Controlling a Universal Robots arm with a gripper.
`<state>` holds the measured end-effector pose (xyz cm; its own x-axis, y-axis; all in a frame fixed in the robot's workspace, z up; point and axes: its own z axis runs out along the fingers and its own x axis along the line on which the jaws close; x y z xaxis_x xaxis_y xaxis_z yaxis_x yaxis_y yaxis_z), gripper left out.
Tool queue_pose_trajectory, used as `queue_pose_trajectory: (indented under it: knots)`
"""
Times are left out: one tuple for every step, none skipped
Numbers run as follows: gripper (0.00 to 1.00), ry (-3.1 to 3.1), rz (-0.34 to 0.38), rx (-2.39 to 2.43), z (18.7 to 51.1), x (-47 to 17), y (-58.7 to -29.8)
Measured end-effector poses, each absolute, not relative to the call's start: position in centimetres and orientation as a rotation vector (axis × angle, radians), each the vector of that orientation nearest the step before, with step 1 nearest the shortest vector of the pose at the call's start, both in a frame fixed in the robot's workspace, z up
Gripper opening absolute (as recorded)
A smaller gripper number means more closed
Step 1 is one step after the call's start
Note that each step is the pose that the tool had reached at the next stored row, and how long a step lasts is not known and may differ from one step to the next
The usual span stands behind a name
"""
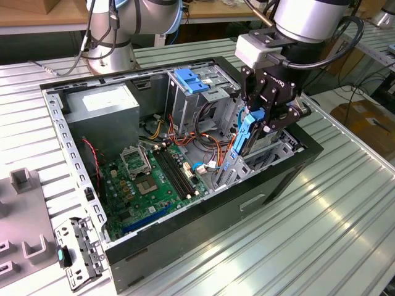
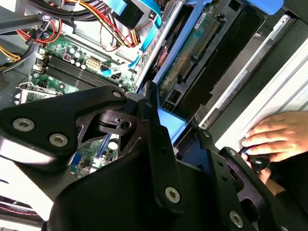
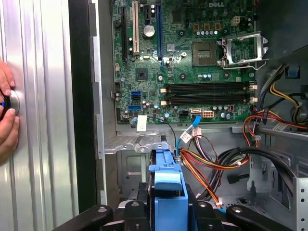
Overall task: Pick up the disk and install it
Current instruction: 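Insert the disk into the insertion slot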
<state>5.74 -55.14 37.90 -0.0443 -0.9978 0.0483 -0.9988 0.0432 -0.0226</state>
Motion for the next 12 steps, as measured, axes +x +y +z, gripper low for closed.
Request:
queue_pose_trajectory:
  knots:
    - [0.37, -2.255, 0.078, 2.158, 37.89, 5.74, -55.14]
    - [0.37, -2.255, 0.077, 2.158, 37.89, 5.74, -55.14]
    - [0.37, -2.255, 0.077, 2.158, 37.89, 5.74, -55.14]
    - [0.37, -2.255, 0.077, 2.158, 37.88, 5.74, -55.14]
    - [0.37, -2.255, 0.077, 2.158, 37.88, 5.74, -55.14]
    - [0.37, -2.255, 0.077, 2.158, 37.88, 5.74, -55.14]
    - [0.37, -2.255, 0.077, 2.158, 37.87, 5.74, -55.14]
    - [0.37, -2.255, 0.077, 2.158, 37.87, 5.74, -55.14]
    - [0.37, -2.255, 0.077, 2.158, 37.87, 5.74, -55.14]
    - [0.37, -2.255, 0.077, 2.158, 37.86, 5.74, -55.14]
    - [0.37, -2.255, 0.077, 2.158, 37.86, 5.74, -55.14]
    - [0.37, -2.255, 0.077, 2.159, 37.80, 5.74, -55.14]
